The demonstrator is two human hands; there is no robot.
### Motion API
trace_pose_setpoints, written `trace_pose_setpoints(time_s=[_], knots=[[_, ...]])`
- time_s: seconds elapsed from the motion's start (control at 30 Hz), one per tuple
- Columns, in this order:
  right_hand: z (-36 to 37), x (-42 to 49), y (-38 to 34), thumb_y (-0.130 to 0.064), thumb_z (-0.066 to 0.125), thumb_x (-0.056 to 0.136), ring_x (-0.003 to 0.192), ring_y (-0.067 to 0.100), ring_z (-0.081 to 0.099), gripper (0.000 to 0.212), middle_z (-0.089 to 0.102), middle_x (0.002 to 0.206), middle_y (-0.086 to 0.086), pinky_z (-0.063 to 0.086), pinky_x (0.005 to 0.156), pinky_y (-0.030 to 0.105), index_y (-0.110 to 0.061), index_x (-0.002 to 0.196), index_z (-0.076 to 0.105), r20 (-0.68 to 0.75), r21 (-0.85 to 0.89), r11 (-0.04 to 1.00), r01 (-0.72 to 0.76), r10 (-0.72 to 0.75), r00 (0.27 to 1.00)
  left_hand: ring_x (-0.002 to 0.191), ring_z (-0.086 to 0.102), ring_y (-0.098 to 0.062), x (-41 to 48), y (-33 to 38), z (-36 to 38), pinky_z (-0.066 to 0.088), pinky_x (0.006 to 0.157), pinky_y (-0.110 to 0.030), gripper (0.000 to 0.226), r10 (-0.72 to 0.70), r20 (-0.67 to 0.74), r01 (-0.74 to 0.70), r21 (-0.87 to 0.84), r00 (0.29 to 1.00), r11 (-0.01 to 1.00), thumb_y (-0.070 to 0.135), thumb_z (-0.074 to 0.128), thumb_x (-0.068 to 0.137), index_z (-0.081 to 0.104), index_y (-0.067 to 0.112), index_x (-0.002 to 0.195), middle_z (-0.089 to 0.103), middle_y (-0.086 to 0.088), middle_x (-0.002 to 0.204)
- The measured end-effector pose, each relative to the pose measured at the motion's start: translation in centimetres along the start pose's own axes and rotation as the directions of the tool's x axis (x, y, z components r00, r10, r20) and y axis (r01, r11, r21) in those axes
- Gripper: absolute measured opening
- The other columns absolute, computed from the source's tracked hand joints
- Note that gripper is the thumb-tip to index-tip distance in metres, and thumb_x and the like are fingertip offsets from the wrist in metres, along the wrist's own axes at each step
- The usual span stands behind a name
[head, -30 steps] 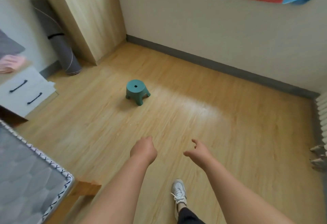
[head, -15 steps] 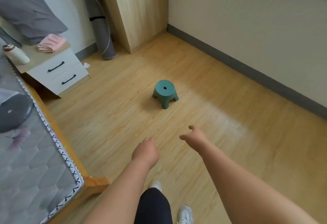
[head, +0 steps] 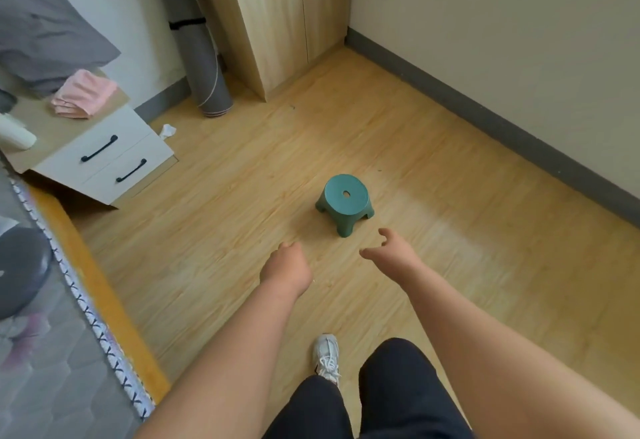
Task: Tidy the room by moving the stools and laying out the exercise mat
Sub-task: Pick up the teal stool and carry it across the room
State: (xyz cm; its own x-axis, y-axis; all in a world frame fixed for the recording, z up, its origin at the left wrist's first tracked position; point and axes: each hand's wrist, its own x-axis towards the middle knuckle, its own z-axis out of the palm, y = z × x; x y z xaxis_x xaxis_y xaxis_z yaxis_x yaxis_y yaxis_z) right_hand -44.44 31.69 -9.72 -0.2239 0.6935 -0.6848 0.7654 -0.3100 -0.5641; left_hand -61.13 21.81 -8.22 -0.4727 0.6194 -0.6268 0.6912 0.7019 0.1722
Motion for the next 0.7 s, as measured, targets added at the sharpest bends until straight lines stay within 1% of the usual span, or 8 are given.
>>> trace_pose_setpoints(time_s=[0.07,0.13,0.17,0.27,0.33,0.47,0.6,0.7], knots=[[-1.2,2.5,-1.7,-0.035,0.066,0.082,0.099,0.017,0.055,0.078,0.051,0.136,0.005,0.045,0.081,0.030,-0.024,0.148,0.027,-0.002,-0.014,1.000,0.006,-0.006,1.000,0.121,0.050,-0.028,2.8,1.4,-1.7,0.047,0.091,-0.038,0.051,0.011,0.023,-0.011,-0.008,1.000,1.000,0.020,0.048,0.093,0.036,0.018,0.143,0.039,-0.007,0.145],[-2.3,5.1,-3.1,-0.039,0.066,0.082,0.086,0.012,0.054,0.077,0.055,0.129,0.003,0.043,0.072,0.025,-0.024,0.148,0.028,-0.002,-0.033,0.999,-0.006,0.006,1.000,0.125,0.047,-0.027,5.7,2.8,-2.8,0.045,0.093,-0.038,0.052,0.021,0.048,-0.019,-0.027,0.999,0.999,0.023,0.047,0.095,0.034,0.018,0.145,0.036,-0.006,0.147],[-2.8,6.2,-3.6,-0.044,0.065,0.082,0.085,0.011,0.055,0.078,0.056,0.125,0.002,0.044,0.072,0.024,-0.023,0.147,0.029,-0.001,-0.045,0.999,-0.007,0.007,1.000,0.126,0.047,-0.027,6.8,3.4,-3.3,0.044,0.093,-0.037,0.052,0.026,0.058,-0.024,-0.033,0.998,0.999,0.024,0.047,0.095,0.033,0.018,0.145,0.036,-0.006,0.148],[-4.5,11.3,-5.3,-0.057,0.064,0.079,0.119,0.020,0.053,0.084,0.049,0.140,0.003,0.041,0.085,0.028,-0.021,0.147,0.031,0.007,-0.084,0.996,-0.003,0.003,1.000,0.126,0.048,-0.027,11.1,5.5,-4.6,0.044,0.093,-0.037,0.051,0.022,0.074,-0.019,-0.045,0.997,0.999,0.026,0.047,0.096,0.034,0.018,0.145,0.036,-0.006,0.148],[-5.4,14.2,-6.5,-0.061,0.064,0.077,0.125,0.022,0.050,0.087,0.048,0.143,0.004,0.042,0.088,0.031,-0.020,0.146,0.031,0.033,-0.104,0.995,-0.008,0.012,0.999,0.126,0.048,-0.027,13.3,6.6,-5.4,0.044,0.093,-0.037,0.051,0.005,0.092,0.000,-0.059,0.996,0.998,0.027,0.047,0.096,0.034,0.019,0.144,0.036,-0.005,0.148],[-7.6,21.1,-9.2,-0.063,0.064,0.077,0.123,0.023,0.052,0.088,0.047,0.143,0.005,0.043,0.088,0.032,-0.021,0.147,0.030,0.074,-0.125,0.992,-0.013,0.022,0.997,0.126,0.048,-0.026,19.2,9.0,-6.9,0.044,0.092,-0.035,0.053,-0.078,0.113,0.090,-0.110,0.991,0.990,0.031,0.048,0.095,0.033,0.021,0.146,0.037,-0.005,0.148],[-9.0,27.9,-10.3,-0.055,0.067,0.077,0.118,0.022,0.055,0.084,0.048,0.141,0.004,0.042,0.077,0.029,-0.023,0.146,0.032,0.052,-0.169,0.985,-0.037,0.046,0.998,0.123,0.050,-0.026,25.4,11.1,-6.2,0.042,0.087,-0.032,0.053,-0.118,0.171,0.164,-0.285,0.978,0.944,0.035,0.050,0.094,0.036,0.021,0.144,0.042,-0.005,0.145],[-8.5,33.1,-9.7,-0.048,0.067,0.079,0.107,0.020,0.057,0.078,0.048,0.141,0.005,0.045,0.077,0.030,-0.023,0.145,0.033,0.046,-0.190,0.979,-0.077,0.087,0.995,0.123,0.051,-0.023,30.9,11.7,-4.2,0.038,0.084,-0.028,0.053,-0.145,0.229,0.228,-0.397,0.963,0.889,0.035,0.052,0.094,0.038,0.021,0.142,0.045,-0.003,0.143]])
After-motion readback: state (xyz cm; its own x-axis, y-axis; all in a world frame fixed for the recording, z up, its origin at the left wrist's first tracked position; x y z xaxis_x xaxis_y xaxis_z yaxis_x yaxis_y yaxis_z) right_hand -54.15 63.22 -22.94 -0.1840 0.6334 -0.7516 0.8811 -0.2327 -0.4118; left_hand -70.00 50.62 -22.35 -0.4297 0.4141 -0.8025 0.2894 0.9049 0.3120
